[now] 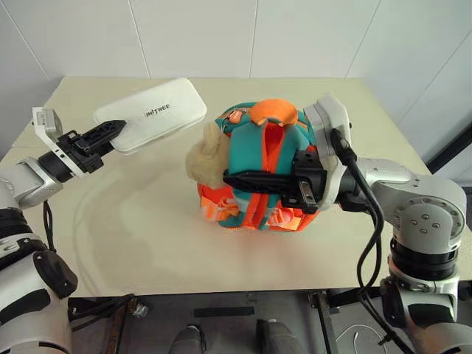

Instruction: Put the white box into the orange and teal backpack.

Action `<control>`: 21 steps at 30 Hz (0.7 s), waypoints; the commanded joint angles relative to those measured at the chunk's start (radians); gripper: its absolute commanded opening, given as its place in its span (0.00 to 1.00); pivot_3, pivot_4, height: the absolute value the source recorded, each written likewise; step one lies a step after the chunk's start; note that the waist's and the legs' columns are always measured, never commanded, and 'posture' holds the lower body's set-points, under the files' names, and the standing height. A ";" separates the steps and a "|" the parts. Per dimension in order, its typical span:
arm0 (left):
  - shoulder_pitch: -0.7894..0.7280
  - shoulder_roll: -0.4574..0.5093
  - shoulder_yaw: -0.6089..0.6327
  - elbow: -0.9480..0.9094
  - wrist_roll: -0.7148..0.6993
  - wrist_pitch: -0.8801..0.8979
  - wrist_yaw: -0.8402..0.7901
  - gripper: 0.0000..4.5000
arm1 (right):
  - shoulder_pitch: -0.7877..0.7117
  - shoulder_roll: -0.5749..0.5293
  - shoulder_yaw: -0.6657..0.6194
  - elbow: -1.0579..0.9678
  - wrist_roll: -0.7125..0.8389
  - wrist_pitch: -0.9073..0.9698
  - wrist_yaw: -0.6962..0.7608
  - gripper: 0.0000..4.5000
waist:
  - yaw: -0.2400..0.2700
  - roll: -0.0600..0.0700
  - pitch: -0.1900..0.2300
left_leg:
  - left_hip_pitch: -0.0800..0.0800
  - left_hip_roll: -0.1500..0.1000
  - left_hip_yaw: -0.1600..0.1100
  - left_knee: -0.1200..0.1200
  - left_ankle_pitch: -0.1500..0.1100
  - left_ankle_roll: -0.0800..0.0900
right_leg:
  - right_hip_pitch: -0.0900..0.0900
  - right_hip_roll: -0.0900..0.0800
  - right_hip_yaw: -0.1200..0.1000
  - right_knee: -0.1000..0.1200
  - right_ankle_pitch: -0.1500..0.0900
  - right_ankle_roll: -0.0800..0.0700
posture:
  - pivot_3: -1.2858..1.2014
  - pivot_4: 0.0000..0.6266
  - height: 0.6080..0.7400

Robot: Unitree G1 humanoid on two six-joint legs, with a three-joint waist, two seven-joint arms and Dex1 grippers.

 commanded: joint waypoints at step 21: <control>0.327 0.147 0.032 -0.469 -0.047 -0.478 -0.594 0.28 | 0.080 -0.214 0.083 0.058 -0.252 -0.225 0.317 0.00 | 0.006 0.000 0.000 | 0.001 0.001 0.001 0.002 0.000 0.001 | 0.001 0.000 0.001 -0.003 -0.001 -0.001 | 0.52 0.24 1.00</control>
